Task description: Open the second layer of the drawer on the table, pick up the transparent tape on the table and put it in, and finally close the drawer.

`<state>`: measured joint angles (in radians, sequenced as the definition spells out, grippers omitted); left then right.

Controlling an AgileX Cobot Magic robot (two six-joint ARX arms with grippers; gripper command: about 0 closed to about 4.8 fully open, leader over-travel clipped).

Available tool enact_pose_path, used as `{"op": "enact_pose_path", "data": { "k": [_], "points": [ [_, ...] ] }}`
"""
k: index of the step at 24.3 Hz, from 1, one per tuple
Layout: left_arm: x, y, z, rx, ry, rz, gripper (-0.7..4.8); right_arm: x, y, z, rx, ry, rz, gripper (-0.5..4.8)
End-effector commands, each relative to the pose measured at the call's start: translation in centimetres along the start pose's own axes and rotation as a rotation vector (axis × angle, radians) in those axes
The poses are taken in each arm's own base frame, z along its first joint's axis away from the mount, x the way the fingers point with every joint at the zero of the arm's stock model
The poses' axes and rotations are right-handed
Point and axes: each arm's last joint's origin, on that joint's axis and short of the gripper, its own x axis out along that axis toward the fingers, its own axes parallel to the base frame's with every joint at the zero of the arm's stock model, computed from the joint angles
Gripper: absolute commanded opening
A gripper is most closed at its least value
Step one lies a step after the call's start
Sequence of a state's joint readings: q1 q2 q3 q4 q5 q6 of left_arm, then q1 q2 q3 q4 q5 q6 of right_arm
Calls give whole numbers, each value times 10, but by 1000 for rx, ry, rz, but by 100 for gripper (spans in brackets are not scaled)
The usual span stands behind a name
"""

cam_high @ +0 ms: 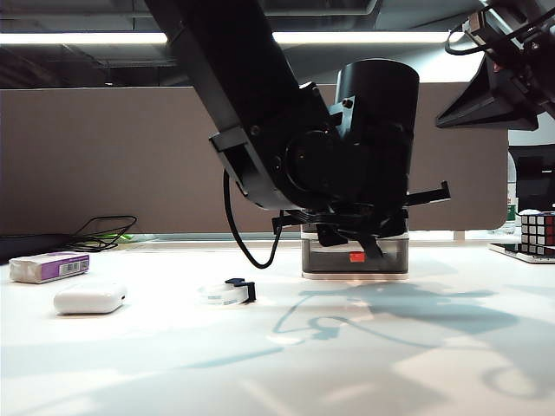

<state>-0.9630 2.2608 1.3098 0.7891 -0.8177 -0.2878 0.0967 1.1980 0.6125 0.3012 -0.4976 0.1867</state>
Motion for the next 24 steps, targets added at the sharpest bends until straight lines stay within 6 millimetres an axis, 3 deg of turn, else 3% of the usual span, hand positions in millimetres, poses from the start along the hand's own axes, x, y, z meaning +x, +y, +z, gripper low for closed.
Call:
{"op": "enact_pose_path", "data": {
  "k": [1,10,17,24],
  "points": [
    [2,1,4,-11,-18,17,-5,-1,1,3,-11,-18,6,-5],
    [2,1,2,31,-1,22,-6,13,-5,-2,-22,-29,45,-5],
    [2,2,0,46,13,25,-6,42,-14,-13,-25,48,131,-5],
    [2,2,0,46,14,23,-6,69,-19,-5,-34,60,225,-5]
  ]
}}
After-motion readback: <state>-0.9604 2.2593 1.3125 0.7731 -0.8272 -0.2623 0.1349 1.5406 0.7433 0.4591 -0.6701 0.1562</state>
